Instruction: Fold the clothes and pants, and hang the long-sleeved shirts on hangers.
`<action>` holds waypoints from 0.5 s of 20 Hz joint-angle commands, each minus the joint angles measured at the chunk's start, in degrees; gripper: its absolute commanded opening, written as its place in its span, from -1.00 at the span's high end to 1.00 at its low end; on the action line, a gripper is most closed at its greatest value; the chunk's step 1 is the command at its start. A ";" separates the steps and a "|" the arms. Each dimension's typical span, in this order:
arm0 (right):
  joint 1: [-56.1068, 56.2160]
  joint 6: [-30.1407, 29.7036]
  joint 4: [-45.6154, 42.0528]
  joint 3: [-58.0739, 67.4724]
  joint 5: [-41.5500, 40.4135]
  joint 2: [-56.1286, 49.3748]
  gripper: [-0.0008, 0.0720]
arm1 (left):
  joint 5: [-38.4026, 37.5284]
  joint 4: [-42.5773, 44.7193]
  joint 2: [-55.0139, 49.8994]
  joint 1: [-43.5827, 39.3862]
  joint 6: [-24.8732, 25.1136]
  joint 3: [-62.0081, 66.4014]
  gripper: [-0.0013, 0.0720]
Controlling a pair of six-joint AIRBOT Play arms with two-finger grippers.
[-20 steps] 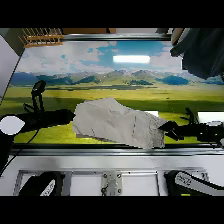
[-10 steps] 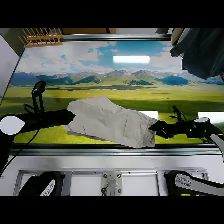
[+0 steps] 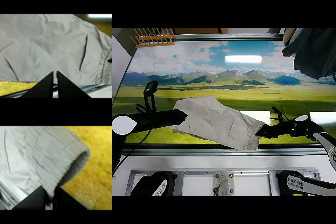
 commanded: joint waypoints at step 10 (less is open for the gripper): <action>-14.19 20.92 -12.68 29.31 -8.68 9.01 0.93 | -0.70 -0.17 -3.21 -0.02 -0.48 0.07 0.83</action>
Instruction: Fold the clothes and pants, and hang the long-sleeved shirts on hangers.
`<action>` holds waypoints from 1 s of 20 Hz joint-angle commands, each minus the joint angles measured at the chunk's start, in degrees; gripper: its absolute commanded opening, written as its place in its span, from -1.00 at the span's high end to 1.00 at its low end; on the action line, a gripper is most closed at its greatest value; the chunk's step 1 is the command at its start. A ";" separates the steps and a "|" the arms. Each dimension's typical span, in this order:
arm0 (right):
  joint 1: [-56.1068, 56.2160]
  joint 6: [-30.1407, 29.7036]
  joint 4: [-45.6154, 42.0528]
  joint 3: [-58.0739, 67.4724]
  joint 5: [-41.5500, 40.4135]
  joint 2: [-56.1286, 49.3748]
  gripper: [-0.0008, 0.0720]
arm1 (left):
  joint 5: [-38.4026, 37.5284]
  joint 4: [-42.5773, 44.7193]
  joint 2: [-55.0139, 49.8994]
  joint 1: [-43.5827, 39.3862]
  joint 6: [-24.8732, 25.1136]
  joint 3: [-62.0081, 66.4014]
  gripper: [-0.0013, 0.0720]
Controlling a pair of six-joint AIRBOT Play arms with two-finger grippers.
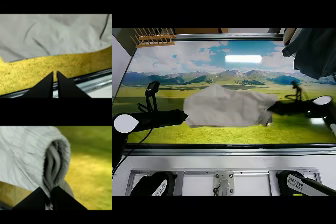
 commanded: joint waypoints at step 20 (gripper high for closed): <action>-40.63 39.10 -32.63 -4.74 1.77 12.13 0.89 | -0.31 -1.51 -4.76 -0.02 -0.59 0.09 0.84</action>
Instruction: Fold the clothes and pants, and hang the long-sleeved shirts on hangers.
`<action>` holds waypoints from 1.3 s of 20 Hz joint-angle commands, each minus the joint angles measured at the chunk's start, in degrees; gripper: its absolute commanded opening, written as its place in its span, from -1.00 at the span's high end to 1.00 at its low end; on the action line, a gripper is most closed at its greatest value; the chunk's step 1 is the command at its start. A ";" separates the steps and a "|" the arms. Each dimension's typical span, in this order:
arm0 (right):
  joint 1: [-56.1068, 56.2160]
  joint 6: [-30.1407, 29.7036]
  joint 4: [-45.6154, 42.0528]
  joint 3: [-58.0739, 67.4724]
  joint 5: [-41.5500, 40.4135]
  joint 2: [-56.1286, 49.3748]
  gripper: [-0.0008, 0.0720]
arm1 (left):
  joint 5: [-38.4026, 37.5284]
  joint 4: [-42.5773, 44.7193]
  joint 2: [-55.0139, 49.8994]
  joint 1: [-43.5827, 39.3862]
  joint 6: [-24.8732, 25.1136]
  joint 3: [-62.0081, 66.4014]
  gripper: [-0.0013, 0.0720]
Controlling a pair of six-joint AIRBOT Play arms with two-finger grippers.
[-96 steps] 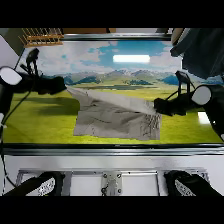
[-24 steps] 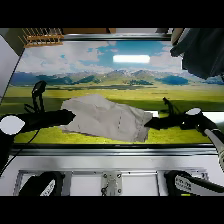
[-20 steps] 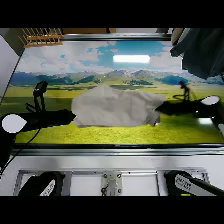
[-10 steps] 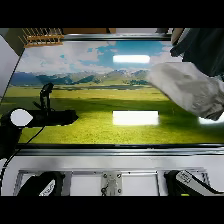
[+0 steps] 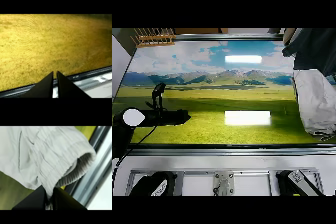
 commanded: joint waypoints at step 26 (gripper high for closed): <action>57.51 -15.93 13.38 -1.92 0.44 16.50 0.91 | -1.62 0.11 -0.02 -0.02 0.83 0.04 0.83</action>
